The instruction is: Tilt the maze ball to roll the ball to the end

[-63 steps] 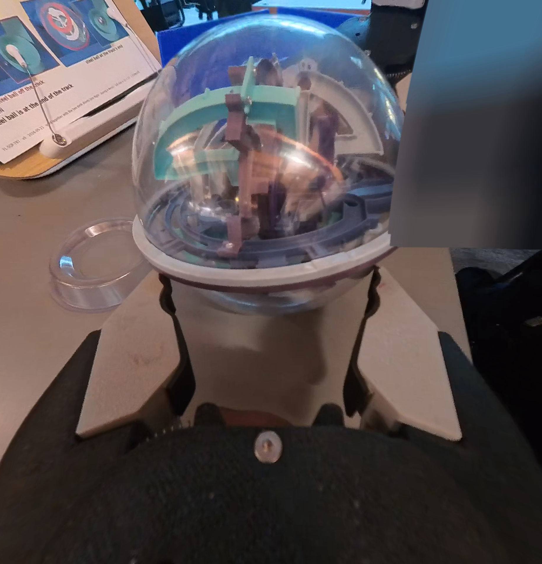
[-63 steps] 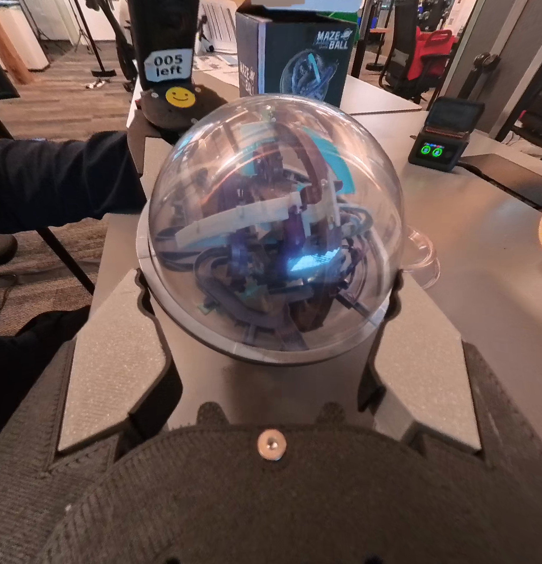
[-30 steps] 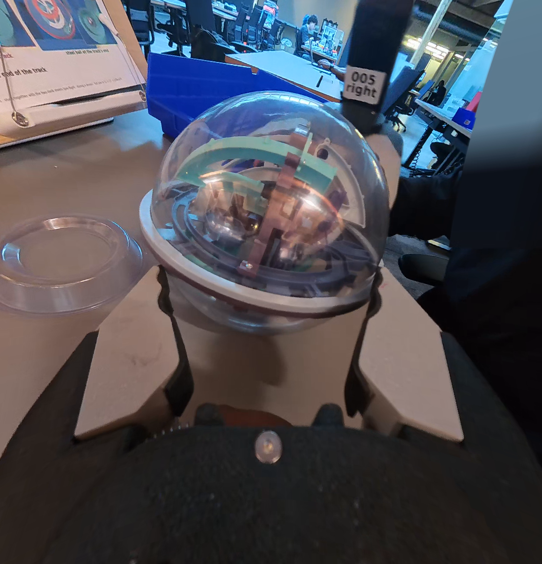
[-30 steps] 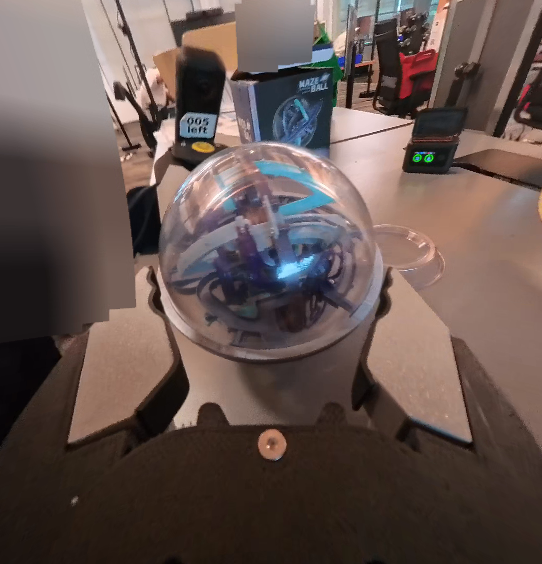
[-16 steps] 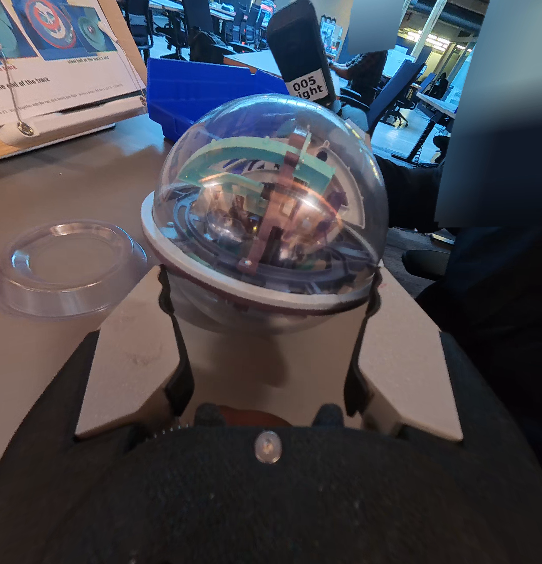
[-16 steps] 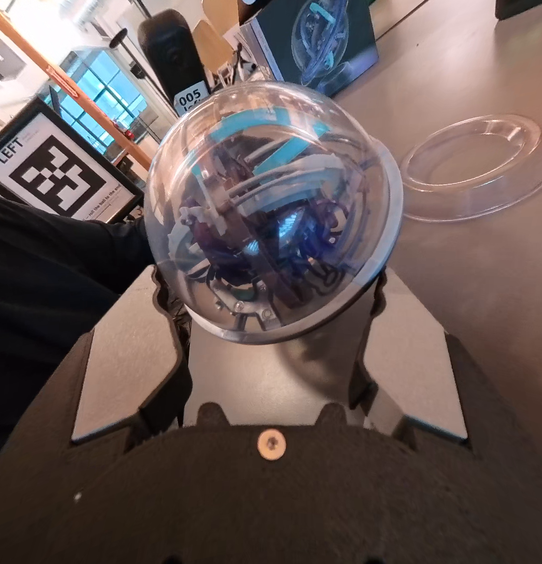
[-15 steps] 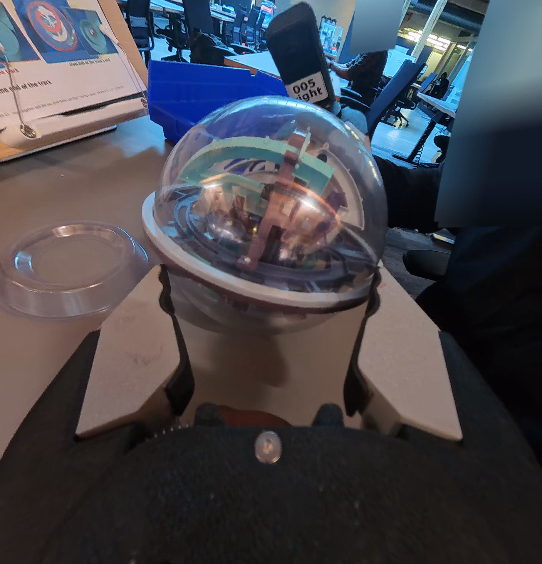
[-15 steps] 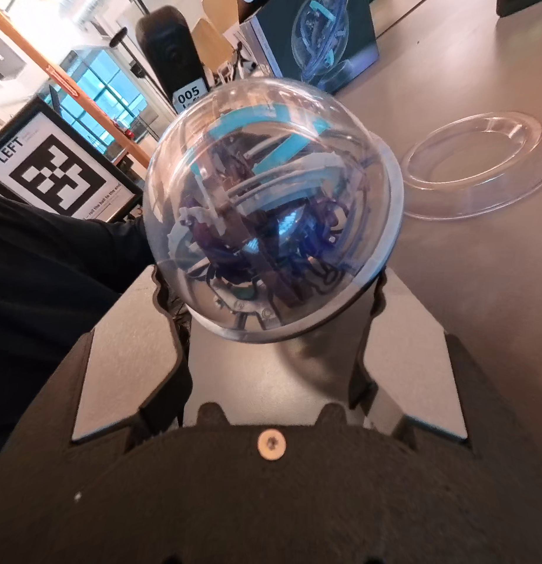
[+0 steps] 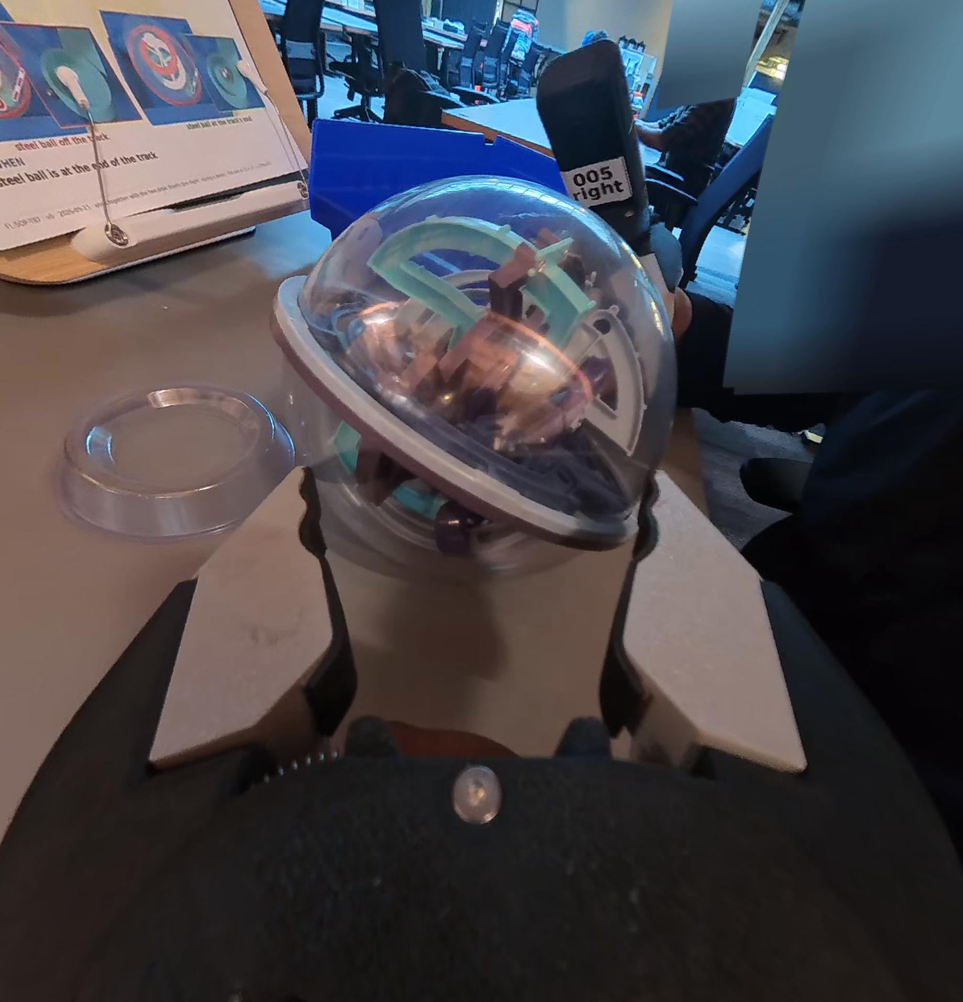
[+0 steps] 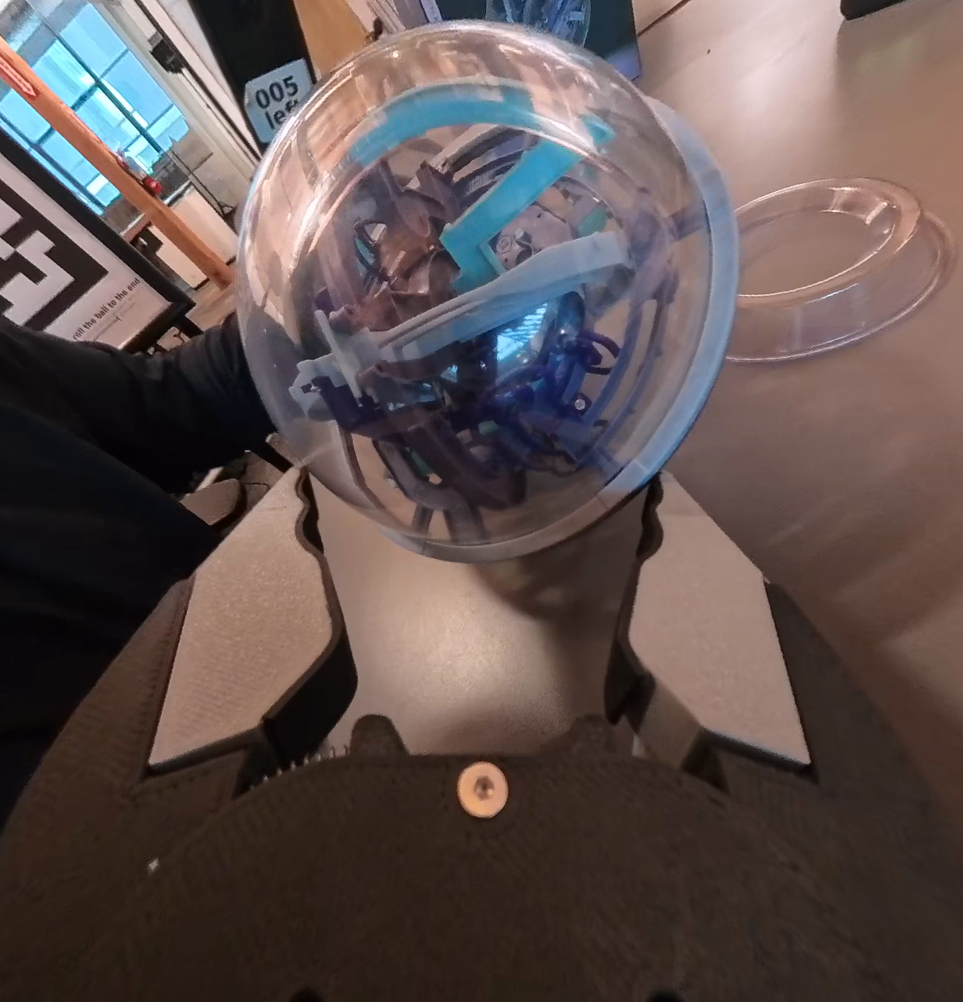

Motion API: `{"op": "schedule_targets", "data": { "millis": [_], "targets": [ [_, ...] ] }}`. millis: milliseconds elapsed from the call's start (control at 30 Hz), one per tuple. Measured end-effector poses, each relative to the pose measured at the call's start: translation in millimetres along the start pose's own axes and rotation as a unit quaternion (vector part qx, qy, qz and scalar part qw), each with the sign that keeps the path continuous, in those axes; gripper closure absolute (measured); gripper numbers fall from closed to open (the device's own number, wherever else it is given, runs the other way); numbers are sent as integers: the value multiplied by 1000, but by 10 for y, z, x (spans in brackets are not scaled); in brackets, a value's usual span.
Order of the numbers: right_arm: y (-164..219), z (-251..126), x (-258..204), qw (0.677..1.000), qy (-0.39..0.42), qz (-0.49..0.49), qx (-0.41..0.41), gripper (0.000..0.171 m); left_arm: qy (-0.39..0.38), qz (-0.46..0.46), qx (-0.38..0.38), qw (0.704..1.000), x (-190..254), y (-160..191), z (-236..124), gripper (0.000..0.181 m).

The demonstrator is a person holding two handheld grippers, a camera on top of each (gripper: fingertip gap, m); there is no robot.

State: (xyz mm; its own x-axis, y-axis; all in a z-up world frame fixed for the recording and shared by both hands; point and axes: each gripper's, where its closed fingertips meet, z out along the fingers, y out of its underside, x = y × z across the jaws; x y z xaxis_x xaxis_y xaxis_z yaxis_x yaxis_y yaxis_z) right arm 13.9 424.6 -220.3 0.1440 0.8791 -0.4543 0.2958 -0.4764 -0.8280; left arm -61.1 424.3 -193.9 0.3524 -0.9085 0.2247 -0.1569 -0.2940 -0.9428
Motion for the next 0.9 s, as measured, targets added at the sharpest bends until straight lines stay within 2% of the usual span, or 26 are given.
{"op": "schedule_targets", "data": {
  "millis": [333,900],
  "targets": [
    [35,3,-57,999,5,-32,-8,61,24,21,5,999,33,27,-49,66],
    [118,53,-51,998,7,-64,-28,61,31,25,13,999,51,-8,-41,66]
  ]
}}
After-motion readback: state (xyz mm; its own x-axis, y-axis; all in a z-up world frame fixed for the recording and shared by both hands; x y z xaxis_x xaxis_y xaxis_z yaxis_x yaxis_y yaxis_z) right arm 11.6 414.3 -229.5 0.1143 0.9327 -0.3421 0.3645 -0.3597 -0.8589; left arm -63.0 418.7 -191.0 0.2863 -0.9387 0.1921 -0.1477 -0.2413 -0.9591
